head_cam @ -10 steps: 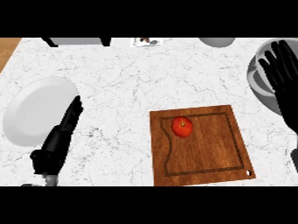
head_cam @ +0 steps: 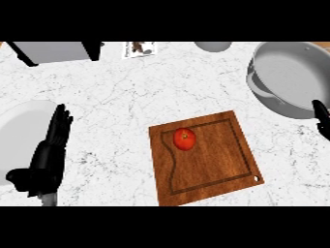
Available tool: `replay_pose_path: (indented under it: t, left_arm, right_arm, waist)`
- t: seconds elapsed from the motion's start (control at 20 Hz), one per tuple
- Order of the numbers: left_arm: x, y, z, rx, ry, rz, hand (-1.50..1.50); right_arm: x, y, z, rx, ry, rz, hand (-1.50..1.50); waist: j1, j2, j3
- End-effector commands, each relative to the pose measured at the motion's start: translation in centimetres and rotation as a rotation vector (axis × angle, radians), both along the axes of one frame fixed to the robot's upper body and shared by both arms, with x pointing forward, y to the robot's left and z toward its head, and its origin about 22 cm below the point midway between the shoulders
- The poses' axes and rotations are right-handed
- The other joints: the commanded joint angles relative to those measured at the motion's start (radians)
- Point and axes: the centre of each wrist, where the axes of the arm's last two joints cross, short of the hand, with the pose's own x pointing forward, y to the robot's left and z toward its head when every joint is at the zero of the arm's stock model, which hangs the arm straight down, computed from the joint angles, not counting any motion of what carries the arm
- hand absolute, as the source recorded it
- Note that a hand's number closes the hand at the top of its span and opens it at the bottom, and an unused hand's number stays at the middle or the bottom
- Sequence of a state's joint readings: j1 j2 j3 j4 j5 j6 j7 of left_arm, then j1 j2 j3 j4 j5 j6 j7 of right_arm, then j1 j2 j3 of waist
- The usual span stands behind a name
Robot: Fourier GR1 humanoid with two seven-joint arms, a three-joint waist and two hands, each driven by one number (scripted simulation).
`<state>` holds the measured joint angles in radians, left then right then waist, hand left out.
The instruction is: Pick the tomato from the cutting board and place it in the pot
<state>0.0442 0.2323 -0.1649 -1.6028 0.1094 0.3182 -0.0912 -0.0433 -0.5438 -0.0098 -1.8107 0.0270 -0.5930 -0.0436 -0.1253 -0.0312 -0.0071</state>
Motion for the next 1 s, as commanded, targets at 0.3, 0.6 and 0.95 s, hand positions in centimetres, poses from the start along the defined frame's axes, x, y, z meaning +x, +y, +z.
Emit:
replay_pose_path:
  t: [0.3, 0.6, 0.95]
  left_arm:
    - [0.0, -1.7, 0.2, -0.065, -0.04, -0.022, 0.0]
    - [0.8, -1.5, 1.5, -0.062, -0.067, -0.033, 0.0]
    - [0.8, -1.6, 0.8, -0.058, -0.08, -0.073, 0.0]
  right_arm:
    - [-7.7, 10.0, -7.1, -0.186, -0.316, -0.222, -1.5]
    - [-13.8, 14.6, -12.7, -0.235, 0.022, -0.282, -1.5]
    - [-17.6, 15.0, -15.6, -0.285, 0.449, -0.278, -1.5]
  waist:
    - [0.065, 0.018, 0.002]
    - [0.087, 0.032, 0.0]
    - [0.119, 0.056, -0.004]
